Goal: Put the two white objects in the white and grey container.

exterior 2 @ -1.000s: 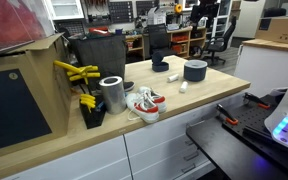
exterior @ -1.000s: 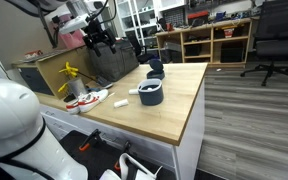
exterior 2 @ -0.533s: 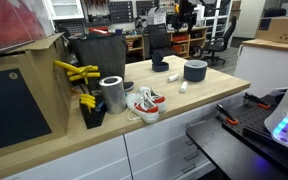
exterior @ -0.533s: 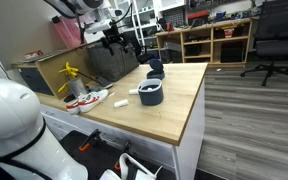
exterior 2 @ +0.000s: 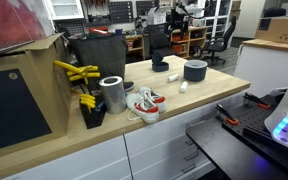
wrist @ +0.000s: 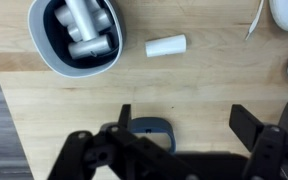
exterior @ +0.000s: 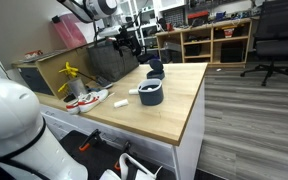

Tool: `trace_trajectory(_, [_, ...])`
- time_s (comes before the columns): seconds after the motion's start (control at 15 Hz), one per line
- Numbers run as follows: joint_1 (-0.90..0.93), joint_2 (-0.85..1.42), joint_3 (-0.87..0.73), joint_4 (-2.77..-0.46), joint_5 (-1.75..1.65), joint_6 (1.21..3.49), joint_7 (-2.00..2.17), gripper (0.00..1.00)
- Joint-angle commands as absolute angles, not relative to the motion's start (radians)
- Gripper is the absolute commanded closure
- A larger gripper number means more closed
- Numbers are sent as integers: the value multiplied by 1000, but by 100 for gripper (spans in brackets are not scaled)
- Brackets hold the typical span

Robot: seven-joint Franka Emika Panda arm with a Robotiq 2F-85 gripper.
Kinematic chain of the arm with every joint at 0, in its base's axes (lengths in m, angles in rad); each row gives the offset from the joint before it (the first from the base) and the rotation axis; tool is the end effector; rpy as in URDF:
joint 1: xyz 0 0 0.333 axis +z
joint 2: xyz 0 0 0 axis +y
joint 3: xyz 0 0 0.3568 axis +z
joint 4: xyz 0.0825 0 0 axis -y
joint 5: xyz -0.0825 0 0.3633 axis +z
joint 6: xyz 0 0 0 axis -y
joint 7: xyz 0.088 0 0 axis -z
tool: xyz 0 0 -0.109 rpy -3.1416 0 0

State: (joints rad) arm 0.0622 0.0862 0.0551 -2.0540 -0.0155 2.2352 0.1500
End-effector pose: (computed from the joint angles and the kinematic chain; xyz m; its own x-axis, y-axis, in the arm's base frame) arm 0.5576 0.0645 0.4549 0.9952 -0.0243 0.0951 -0.0239 -0.9997 -0.0060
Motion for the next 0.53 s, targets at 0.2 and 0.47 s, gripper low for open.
trace_trajectory(0.2, [101, 117, 56, -2118, -101, 2317, 342, 0])
trace_trajectory(0.47, [129, 131, 54, -2171, -190, 2325, 462, 0])
